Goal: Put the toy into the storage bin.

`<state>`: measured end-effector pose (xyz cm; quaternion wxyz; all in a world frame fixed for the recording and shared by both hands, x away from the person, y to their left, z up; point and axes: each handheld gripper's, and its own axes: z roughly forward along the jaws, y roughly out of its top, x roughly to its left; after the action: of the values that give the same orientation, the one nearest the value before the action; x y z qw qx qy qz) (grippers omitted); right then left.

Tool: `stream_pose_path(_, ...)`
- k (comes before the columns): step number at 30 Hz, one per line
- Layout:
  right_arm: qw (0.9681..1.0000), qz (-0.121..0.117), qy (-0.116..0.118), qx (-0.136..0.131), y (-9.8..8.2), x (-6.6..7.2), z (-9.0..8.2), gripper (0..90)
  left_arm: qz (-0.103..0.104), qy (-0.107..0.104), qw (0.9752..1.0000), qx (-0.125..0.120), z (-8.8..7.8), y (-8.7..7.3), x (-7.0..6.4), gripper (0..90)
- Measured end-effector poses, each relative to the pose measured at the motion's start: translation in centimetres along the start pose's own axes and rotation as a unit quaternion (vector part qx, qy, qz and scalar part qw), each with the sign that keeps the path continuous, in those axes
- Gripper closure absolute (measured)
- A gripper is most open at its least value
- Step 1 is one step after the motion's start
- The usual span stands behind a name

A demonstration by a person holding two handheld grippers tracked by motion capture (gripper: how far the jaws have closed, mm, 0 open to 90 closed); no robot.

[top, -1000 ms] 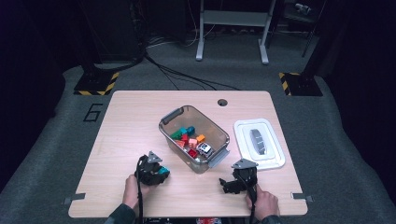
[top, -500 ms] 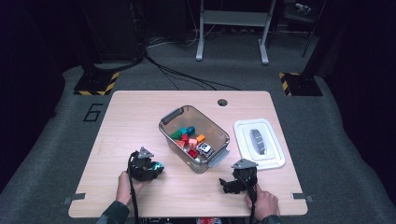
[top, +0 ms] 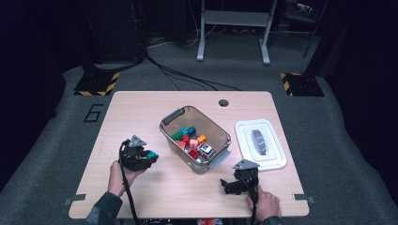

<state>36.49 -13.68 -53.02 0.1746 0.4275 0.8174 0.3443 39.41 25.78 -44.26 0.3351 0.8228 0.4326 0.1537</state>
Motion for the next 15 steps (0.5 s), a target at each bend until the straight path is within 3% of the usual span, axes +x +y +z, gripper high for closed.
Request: stream_pose_path(15, 1.0000, 0.000, 0.000, 0.000, 0.0, 0.0, 0.0, 0.0, 0.014, 0.005, 0.9998, -0.015, -2.8, 4.0, 1.1, 58.8)
